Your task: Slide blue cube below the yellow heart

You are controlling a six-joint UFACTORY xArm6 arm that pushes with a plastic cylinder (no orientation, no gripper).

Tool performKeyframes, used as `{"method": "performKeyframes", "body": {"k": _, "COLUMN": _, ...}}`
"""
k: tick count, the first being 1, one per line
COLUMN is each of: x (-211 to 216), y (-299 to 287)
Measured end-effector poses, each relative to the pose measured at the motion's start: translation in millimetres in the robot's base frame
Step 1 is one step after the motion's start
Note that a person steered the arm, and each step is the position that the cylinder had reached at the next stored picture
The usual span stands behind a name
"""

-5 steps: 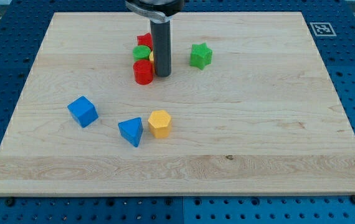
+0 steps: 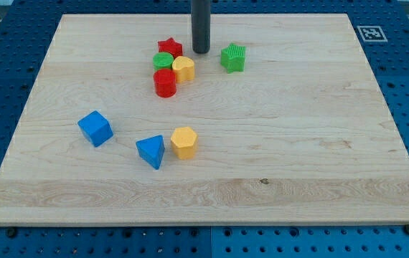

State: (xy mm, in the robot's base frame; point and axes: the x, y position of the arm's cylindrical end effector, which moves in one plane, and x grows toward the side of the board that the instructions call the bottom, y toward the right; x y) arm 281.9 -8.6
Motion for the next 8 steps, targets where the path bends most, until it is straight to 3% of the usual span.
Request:
{"method": "performKeyframes", "body": {"k": 1, "x": -26.5, "y": 22.9}}
{"method": "performKeyframes", "body": {"k": 2, "x": -26.3, "y": 76.5}}
{"method": "performKeyframes", "body": {"k": 5, "x": 14.1, "y": 148.8}}
{"method": "performKeyframes", "body": {"k": 7, "x": 116.2, "y": 155.4}}
{"method": "performKeyframes", "body": {"k": 8, "x": 195.7, "y": 142.7}}
